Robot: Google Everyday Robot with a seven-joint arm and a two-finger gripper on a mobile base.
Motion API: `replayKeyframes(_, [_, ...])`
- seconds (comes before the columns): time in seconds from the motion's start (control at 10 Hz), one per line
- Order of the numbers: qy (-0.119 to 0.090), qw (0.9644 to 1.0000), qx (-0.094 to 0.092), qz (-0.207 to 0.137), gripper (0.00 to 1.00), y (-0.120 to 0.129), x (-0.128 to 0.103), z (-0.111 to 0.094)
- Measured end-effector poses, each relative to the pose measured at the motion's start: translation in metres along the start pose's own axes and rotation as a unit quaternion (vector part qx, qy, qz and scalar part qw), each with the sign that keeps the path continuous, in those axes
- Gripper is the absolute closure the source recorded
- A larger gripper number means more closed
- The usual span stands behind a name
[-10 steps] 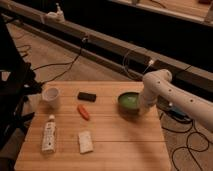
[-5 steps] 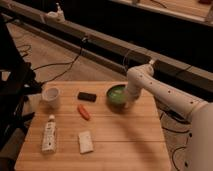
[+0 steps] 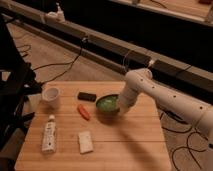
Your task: Drag the ceramic bowl in a circle
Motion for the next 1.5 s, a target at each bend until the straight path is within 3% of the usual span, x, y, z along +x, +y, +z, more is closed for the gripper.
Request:
replayKeyframes(0.3, [0.048,0.9962,-0.037,0.062,1.0,0.059,0.057,-0.01])
replayKeyframes(0.5, [0.086,0.9915,-0.043,0.088,1.0,0.055,0.098,-0.013])
replayKeyframes(0.7, [0.108,0.9898,-0.038,0.085,1.0,0.024,0.113,-0.007])
replayKeyframes(0.9, [0.107,0.9917,-0.027,0.065,1.0,-0.018,0.104,0.004])
replayKeyframes(1.1, [0.091,0.9952,-0.013,0.033,1.0,-0.051,0.075,0.013])
replayKeyframes(1.3, [0.068,0.9977,-0.008,-0.004,1.0,-0.057,0.039,0.016])
replayKeyframes(1.5, [0.051,0.9982,-0.009,-0.031,1.0,-0.037,0.016,0.01])
